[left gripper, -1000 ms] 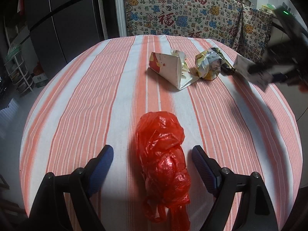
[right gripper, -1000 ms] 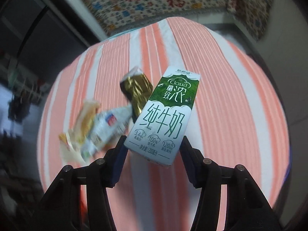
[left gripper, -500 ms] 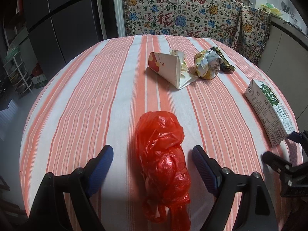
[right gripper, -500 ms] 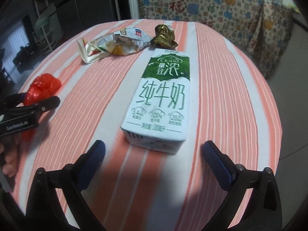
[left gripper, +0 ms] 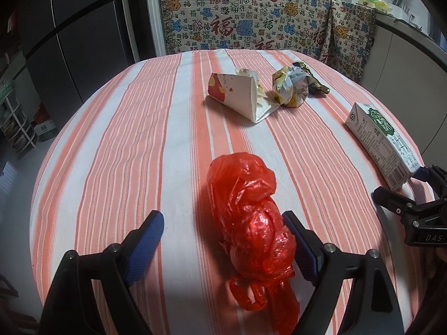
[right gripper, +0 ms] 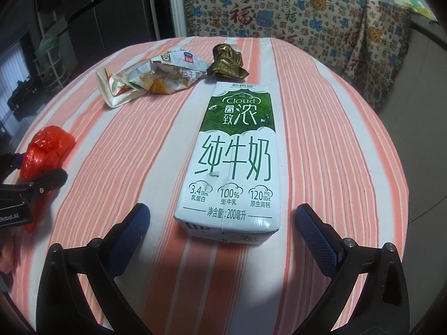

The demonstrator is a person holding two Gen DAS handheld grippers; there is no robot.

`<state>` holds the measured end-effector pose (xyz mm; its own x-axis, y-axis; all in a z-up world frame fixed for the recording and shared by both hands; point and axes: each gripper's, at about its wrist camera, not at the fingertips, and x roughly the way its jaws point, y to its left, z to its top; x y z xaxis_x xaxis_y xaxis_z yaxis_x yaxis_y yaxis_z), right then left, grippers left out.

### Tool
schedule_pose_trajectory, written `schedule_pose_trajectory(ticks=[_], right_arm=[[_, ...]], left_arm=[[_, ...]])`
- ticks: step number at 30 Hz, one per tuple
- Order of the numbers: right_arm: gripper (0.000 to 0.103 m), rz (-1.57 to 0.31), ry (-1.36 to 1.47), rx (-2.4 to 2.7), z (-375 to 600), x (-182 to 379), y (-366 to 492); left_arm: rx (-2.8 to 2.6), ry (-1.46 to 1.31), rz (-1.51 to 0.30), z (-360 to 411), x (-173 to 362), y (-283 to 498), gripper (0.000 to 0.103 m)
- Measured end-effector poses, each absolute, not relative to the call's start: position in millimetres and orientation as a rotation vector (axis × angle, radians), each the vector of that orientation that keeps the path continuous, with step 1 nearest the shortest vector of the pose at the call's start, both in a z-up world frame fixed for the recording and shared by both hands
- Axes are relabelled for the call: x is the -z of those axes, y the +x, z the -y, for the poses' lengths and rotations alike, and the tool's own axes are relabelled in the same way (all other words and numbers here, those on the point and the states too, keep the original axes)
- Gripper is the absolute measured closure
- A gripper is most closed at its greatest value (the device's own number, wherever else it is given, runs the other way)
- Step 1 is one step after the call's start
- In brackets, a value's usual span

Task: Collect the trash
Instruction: 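Grasp the red plastic bag with the left tool while the right tool grasps the milk carton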

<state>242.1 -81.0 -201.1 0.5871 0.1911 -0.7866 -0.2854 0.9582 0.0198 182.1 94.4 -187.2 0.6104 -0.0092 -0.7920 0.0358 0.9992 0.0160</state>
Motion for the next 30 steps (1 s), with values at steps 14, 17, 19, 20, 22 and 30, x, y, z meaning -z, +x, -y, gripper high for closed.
schedule_pose_trajectory(ticks=[14, 17, 19, 20, 22, 30], right_arm=[[0.001, -0.952, -0.071, -0.368, 93, 195, 248], [0.001, -1.005, 0.006, -0.425, 108, 175, 254], [0.001, -1.026, -0.024, -0.421, 109, 161, 260], [0.001, -1.047, -0.05, -0.415, 106, 154, 266], [0.001, -1.083, -0.08, -0.398, 100, 146, 278], [0.046, -1.198, -0.166, -0.329, 73, 152, 318]], left_arm=[[0.121, -0.036, -0.923, -109, 180, 176, 0.016], [0.169, -0.08, -0.916, -118, 173, 167, 0.016], [0.183, -0.079, -0.921, -114, 170, 167, 0.016], [0.184, -0.071, -0.926, -111, 170, 169, 0.016], [0.167, -0.056, -0.935, -106, 169, 176, 0.017], [0.104, -0.036, -0.98, -101, 165, 188, 0.07]])
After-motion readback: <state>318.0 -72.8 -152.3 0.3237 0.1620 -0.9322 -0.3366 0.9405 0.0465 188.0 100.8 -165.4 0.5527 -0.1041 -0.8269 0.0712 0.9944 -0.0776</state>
